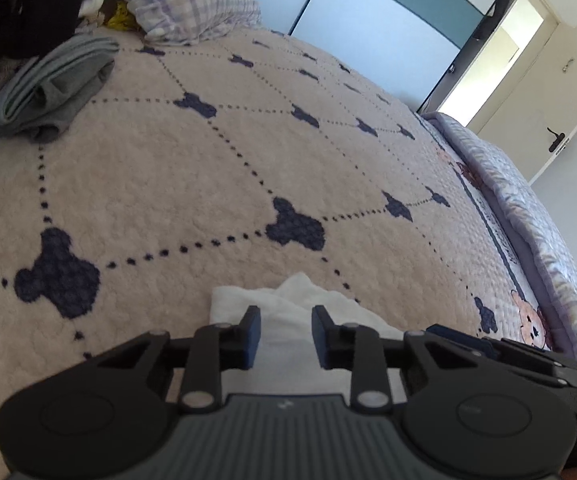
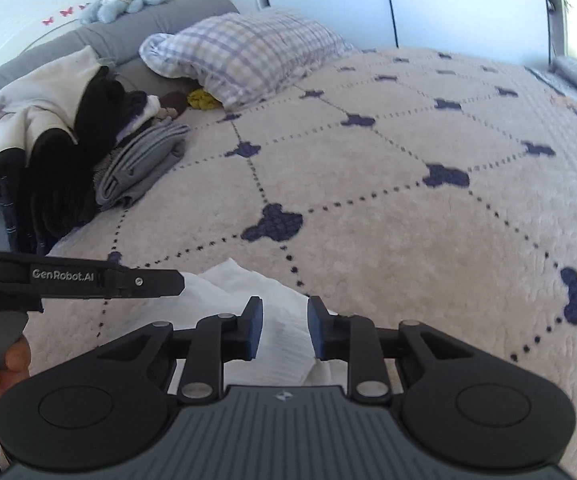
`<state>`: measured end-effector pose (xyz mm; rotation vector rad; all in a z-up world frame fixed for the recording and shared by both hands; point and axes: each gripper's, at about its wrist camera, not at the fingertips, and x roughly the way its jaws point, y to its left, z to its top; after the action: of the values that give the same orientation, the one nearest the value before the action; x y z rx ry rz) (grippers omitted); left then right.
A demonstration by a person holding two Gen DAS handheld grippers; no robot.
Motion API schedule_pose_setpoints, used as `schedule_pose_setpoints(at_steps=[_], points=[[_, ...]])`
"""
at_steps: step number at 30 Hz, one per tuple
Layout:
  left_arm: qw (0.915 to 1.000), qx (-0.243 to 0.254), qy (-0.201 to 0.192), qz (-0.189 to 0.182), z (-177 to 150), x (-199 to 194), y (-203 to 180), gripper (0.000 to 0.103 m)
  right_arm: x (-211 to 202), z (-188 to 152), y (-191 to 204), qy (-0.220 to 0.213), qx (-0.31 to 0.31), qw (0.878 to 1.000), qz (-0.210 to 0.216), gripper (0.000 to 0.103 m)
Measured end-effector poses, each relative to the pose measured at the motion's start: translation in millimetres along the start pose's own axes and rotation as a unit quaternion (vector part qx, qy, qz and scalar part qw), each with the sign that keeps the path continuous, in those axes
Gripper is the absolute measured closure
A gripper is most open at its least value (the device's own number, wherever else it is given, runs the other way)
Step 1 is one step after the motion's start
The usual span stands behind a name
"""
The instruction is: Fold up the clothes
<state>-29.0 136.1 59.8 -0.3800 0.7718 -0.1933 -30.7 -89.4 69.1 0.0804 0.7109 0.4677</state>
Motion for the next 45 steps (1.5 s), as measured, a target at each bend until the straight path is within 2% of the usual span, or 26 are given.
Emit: schedule_pose_setpoints(at_steps=[2,4,6,7,8,11,14,17,19,21,24,27,28,30,37,39,40,45], points=[[0.9997,0.015,-0.015,-0.007,0.9,-13.1,-4.6,0.075,-10.5,1.2,8.6,-0.011,-0.018,1.000,0.019,0.076],[0.9994,0.018,-0.012,-0.028,-2.5,-16.9,-9.4,0.075,-4.8,-4.1,16.1,0.019,-0.029,0.999,0.029,0.076],[0.9990,0.017,0.023,-0.036,-13.7,-4.3,-13.2,0.075,15.9,-15.6,17.6,0.076,-0.039,0.996,0.008,0.076],[0.9983,0.019,0.046,-0.030,-20.5,5.3,-15.1,0.075,22.3,-22.2,17.0,0.081,-0.044,0.996,0.004,0.076],[0.9972,0.022,0.070,-0.018,-28.2,16.3,-16.3,0.075,21.2,-21.4,16.2,0.076,-0.039,0.996,0.005,0.076],[0.9964,0.060,0.060,0.003,-39.0,24.2,-25.4,0.075,9.5,-16.7,17.1,0.059,-0.028,0.998,0.012,0.076],[0.9972,0.045,0.060,0.000,-36.1,15.8,-20.8,0.075,-10.7,-20.7,27.0,0.046,-0.045,0.997,0.030,0.075],[0.9981,0.036,0.049,0.003,-32.3,3.0,-17.3,0.075,-0.9,-35.5,32.9,0.086,-0.067,0.994,0.022,0.072],[0.9979,0.056,0.034,0.006,-32.0,-12.4,-23.0,0.075,3.3,-41.6,32.0,0.086,-0.079,0.993,0.021,0.072],[0.9974,0.068,0.024,-0.007,-35.2,-28.1,-26.8,0.075,-0.7,-40.0,31.2,0.079,-0.070,0.994,0.022,0.072],[0.9975,0.045,0.048,-0.027,-47.0,-34.2,-20.4,0.075,-19.6,-39.2,38.0,0.064,-0.082,0.994,0.029,0.072],[0.9949,0.067,0.076,0.002,-64.9,-23.1,-14.7,0.075,-17.9,-48.0,39.4,0.080,-0.092,0.992,0.022,0.069],[0.9940,0.079,0.075,0.003,-70.4,-20.6,-13.6,0.075,-14.2,-52.3,38.8,0.089,-0.094,0.991,0.016,0.069],[0.9919,0.105,0.071,0.006,-74.1,-21.8,-16.4,0.075,-12.5,-56.6,38.8,0.080,-0.100,0.992,0.015,0.069],[0.9914,0.116,0.058,0.015,-70.5,-44.5,-21.4,0.072,-28.7,-55.5,35.1,0.069,-0.088,0.994,0.005,0.068],[0.9903,0.116,0.072,0.024,-76.6,-37.4,-19.4,0.072,-26.8,-60.4,29.2,0.078,-0.080,0.994,-0.001,0.065],[0.9892,0.124,0.072,0.030,-79.7,-34.9,-21.3,0.072,-23.2,-64.0,26.1,0.087,-0.076,0.993,-0.004,0.059],[0.9840,0.157,0.063,0.058,-88.3,-30.5,-34.7,0.070,-23.2,-69.4,24.8,0.096,-0.068,0.993,-0.006,0.059]])
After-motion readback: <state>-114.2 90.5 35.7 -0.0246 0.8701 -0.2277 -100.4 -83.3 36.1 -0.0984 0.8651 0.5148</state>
